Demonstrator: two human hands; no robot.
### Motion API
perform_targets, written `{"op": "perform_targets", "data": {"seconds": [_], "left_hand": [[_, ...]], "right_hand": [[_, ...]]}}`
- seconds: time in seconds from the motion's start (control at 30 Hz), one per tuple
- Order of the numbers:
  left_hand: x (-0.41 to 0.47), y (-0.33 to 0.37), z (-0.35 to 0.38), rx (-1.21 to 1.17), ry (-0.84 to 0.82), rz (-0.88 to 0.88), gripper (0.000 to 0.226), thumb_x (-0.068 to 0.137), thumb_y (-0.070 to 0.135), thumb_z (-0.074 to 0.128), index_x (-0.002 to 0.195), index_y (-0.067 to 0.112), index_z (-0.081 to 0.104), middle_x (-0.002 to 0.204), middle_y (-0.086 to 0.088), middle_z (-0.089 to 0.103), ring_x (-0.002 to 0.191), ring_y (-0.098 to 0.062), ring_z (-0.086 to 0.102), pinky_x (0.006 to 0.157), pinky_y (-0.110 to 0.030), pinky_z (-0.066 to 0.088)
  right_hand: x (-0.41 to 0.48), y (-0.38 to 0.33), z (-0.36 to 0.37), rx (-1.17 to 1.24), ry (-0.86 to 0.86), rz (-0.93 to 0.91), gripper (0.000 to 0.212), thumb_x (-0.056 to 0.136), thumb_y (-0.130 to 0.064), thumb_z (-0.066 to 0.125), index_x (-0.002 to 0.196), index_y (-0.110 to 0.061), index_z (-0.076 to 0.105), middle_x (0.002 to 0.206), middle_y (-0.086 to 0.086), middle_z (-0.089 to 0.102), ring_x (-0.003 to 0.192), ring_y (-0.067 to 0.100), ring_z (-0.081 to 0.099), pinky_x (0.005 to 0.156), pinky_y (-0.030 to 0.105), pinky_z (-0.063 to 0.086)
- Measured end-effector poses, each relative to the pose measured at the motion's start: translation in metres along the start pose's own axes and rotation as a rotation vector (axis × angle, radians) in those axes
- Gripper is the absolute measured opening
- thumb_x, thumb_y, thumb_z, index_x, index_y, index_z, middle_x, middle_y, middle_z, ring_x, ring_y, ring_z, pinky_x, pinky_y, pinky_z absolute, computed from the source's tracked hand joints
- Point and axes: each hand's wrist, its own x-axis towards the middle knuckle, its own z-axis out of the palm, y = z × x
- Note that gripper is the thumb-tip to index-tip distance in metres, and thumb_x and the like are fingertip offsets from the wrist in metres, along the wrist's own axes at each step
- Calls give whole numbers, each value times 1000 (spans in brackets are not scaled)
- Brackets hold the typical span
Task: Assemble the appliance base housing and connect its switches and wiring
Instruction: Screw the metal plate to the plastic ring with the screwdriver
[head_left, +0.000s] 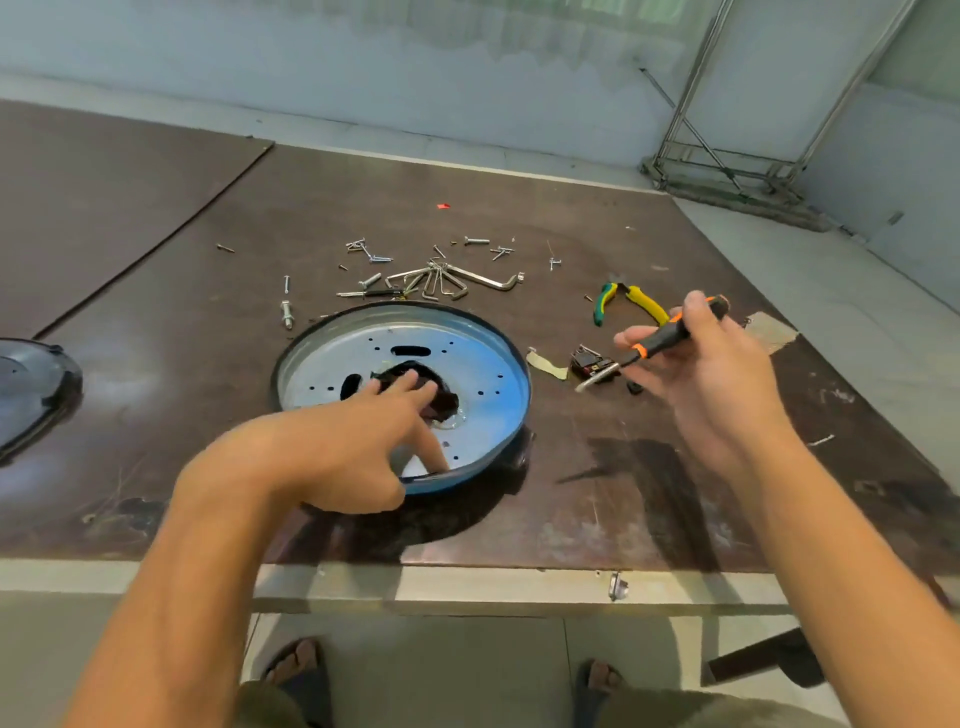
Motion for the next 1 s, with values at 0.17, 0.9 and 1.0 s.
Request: {"op": "perform_targets", "data": {"seconds": [0.17, 0.9, 1.0], "left_hand": [[-2, 15, -11, -125, 304, -38, 76, 78, 73, 58, 145, 43, 41, 157, 24, 27, 129, 16, 31, 101, -8, 30], [75, 82, 29, 183, 447, -468, 76, 83, 80, 38, 137, 26, 36, 153, -8, 29, 138, -40, 28, 110, -54, 31], [91, 84, 39, 198, 405, -510, 63, 96, 64, 34, 143, 23, 28, 158, -14, 19, 136, -47, 30, 107, -55, 33]], "right_hand": [[7, 30, 0, 143, 59, 98, 18, 106, -28, 48, 102, -10, 49, 70, 10, 56, 62, 27, 61, 68, 48, 61], [63, 90, 21, -1157, -116, -201, 7, 87, -22, 63, 81, -18, 63, 75, 3, 62, 77, 28, 59, 65, 35, 45], [85, 96, 40, -1235, -64, -190, 5, 87, -22, 63, 90, -19, 66, 85, 8, 67, 84, 33, 62, 72, 41, 53]]}}
